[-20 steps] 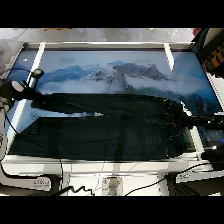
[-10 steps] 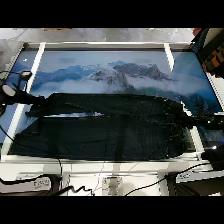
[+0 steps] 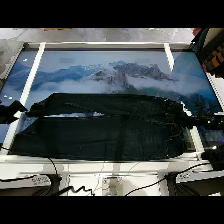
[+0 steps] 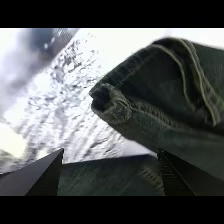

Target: Fold the clothes and pants, and hang the long-sleeved shirts on hangers.

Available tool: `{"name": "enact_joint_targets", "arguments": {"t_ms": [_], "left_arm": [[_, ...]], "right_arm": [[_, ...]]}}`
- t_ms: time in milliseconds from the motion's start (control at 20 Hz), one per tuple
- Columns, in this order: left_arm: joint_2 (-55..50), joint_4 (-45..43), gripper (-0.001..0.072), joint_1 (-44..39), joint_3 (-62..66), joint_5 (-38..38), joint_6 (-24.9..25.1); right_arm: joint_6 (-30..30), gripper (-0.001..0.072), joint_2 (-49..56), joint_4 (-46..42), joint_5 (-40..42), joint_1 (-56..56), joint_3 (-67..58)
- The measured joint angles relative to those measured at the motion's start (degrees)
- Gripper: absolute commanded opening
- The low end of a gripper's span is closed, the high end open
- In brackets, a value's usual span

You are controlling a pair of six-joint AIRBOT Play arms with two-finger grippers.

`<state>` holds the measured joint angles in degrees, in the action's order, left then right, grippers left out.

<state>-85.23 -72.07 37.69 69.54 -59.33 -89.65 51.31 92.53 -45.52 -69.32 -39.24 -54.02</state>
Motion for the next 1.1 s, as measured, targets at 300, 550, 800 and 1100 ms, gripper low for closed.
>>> {"name": "enact_joint_targets", "arguments": {"t_ms": [300,550,800,1100], "left_arm": [[-7.17,10.62,0.0238,-0.81,0.00,4.70,-3.69],[-9.79,14.10,0.0017,-1.66,1.97,8.24,-2.93],[-10.36,15.06,0.0015,-4.68,14.45,13.46,-1.66],[-10.71,14.75,0.0013,-11.61,31.67,22.99,4.85]], "right_arm": [[0.00,0.0021,0.00,-0.17,0.22,0.00,0.00],[0.00,0.0021,0.00,-0.66,0.39,0.00,0.00],[-1.51,0.0021,0.00,5.75,1.36,0.00,-1.46],[-2.14,0.0020,0.00,14.99,1.95,0.07,-9.09]]}}
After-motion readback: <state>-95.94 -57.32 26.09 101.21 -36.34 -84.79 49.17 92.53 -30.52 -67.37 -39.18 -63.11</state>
